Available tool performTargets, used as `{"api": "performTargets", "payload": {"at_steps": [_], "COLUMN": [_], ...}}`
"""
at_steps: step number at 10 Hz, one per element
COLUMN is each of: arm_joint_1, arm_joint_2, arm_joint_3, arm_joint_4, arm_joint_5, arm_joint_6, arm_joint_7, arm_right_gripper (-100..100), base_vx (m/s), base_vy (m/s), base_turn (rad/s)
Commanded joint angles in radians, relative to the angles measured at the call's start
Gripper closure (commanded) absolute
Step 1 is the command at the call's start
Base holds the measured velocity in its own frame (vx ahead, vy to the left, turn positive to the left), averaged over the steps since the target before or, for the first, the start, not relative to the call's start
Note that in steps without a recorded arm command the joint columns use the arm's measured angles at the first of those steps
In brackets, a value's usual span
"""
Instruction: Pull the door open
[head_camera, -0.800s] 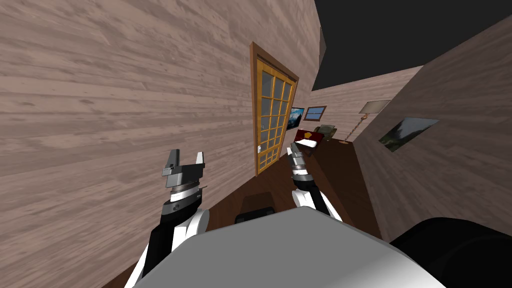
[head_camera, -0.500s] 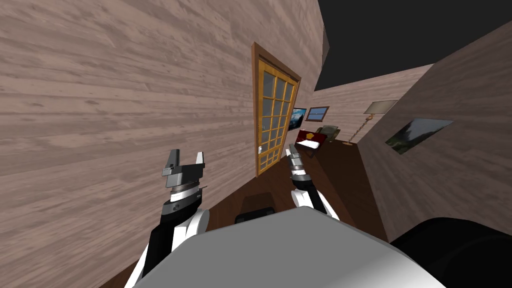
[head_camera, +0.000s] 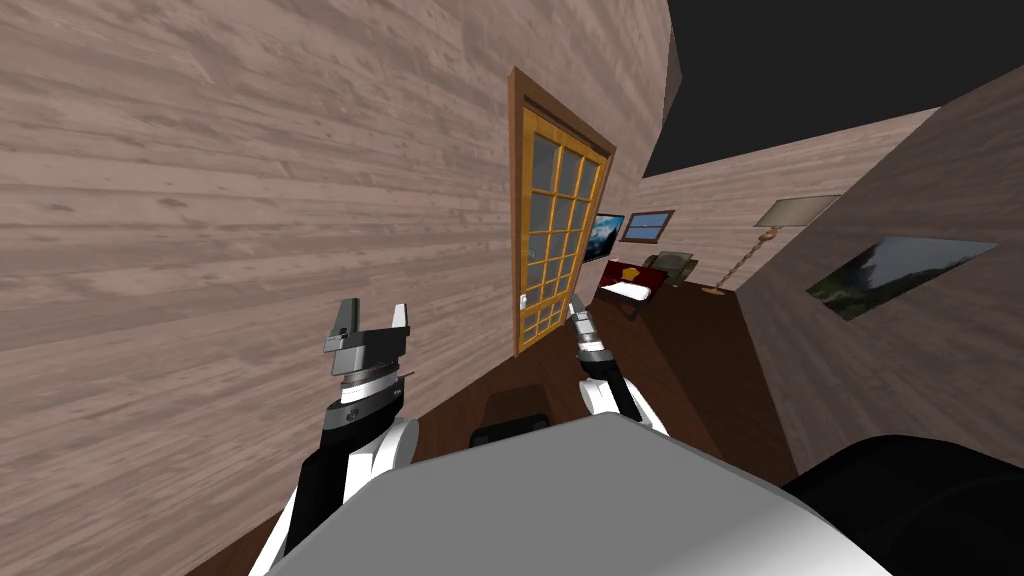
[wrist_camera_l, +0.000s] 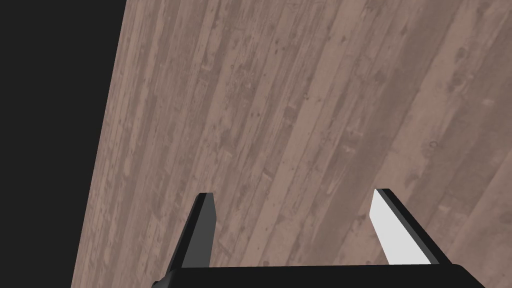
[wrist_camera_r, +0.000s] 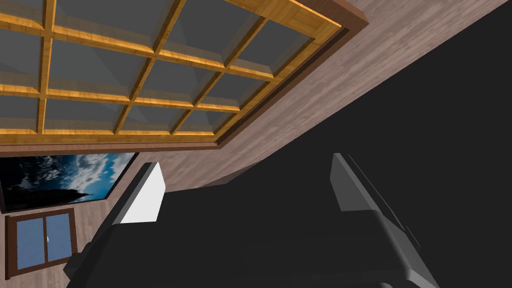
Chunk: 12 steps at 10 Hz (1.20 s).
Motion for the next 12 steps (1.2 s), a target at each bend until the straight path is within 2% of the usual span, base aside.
{"api": "performTargets", "payload": {"at_steps": [1,4,5,7,8,10,11,12], "arm_joint_1": [-0.001,-0.029,-0.029,-0.05,-0.05,-0.072,-0.072,-0.084], "arm_joint_2": [0.004,-0.007,-0.007,-0.014,-0.014,-0.022,-0.022,-0.025], "arm_joint_3": [0.006,0.002,0.002,0.0,0.0,-0.003,-0.003,-0.005], "arm_joint_4": [0.028,0.127,0.135,0.201,0.214,0.285,0.297,0.339], "arm_joint_5": [0.005,0.011,0.011,0.015,0.015,0.02,0.02,0.022], "arm_joint_6": [-0.016,-0.049,-0.049,-0.073,-0.073,-0.098,-0.098,-0.112], "arm_joint_7": [0.024,0.111,0.112,0.175,0.178,0.242,0.247,0.283], "arm_right_gripper": [-100,-100,-100,-100,-100,-100,-100,-100], "base_vx": [0.046,0.069,0.062,0.057,0.053,0.068,0.054,0.037], "base_vy": [-0.028,-0.037,-0.035,-0.037,-0.037,-0.049,-0.045,-0.04], "base_turn": [0.035,0.098,0.039,0.096,0.052,0.097,0.057,0.105]}}
